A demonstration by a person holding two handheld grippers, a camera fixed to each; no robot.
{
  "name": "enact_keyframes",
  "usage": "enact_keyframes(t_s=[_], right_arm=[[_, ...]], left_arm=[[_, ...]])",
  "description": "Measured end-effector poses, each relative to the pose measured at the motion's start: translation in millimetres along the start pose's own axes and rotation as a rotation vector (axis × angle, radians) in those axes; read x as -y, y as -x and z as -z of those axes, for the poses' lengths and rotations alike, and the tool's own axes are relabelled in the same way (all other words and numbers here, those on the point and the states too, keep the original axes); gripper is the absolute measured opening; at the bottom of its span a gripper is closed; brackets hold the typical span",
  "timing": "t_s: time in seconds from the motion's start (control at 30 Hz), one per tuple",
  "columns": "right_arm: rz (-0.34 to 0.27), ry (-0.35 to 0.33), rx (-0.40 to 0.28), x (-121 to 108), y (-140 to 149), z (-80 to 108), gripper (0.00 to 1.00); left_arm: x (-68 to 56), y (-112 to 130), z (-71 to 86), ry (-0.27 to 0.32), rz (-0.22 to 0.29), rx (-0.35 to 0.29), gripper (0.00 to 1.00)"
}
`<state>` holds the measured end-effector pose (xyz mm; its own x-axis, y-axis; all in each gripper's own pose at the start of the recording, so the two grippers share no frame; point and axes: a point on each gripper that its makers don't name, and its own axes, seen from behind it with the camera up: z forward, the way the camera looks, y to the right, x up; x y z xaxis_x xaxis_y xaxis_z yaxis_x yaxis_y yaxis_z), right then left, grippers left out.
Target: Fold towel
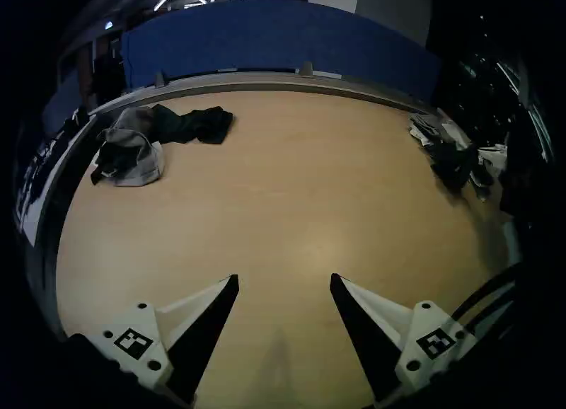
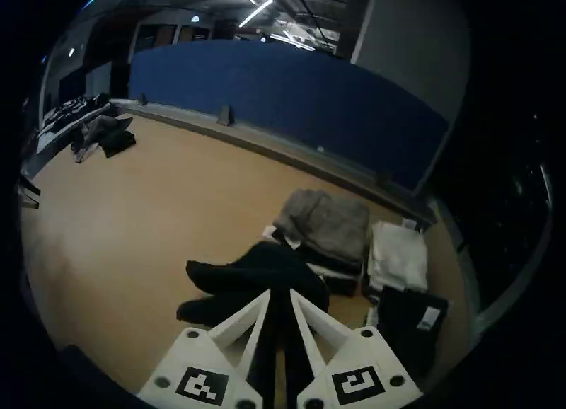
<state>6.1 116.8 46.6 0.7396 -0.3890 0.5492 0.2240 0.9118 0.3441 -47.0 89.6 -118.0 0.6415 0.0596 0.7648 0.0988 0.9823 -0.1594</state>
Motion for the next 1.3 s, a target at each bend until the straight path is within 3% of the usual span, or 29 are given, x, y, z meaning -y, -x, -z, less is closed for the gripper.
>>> enact_keyframes(t_s=[0.17,0.43,0.7,0.73,0.8,0.93,1.0,1.3], right_arm=[[-0.047,0.022,0.06,-7.2,44.0,6.3,0.04],[-0.132,0.082,0.11,-22.1,88.5,15.1,0.04],[-0.256,0.151,0.171,-35.6,133.6,22.3,0.04],[-0.271,0.161,0.182,-36.6,139.4,23.4,0.07],[-0.294,0.18,0.207,-38.6,151.4,25.8,0.27],[-0.284,0.207,0.255,-38.4,169.4,31.0,0.63],[-0.269,0.21,0.267,-36.7,173.9,33.5,0.76],[-0.26,0.252,0.258,-41.4,171.4,41.7,0.85]], left_arm=[[-2.3,0.3,-3.4,0.004,-0.004,0.006,0.96],[-8.7,-2.6,-4.7,0.008,-0.022,0.007,0.96],[-11.0,-4.5,-3.2,0.008,-0.027,0.006,0.96],[-11.2,-4.6,-2.9,0.008,-0.029,0.006,0.96],[-11.7,-4.7,-2.3,0.008,-0.032,0.006,0.96],[-13.2,-5.6,-1.8,0.008,-0.036,0.005,0.96],[-14.1,-6.3,-1.8,0.009,-0.038,0.004,0.96],[-18.0,-9.4,-1.4,0.016,-0.047,-0.003,0.96]])
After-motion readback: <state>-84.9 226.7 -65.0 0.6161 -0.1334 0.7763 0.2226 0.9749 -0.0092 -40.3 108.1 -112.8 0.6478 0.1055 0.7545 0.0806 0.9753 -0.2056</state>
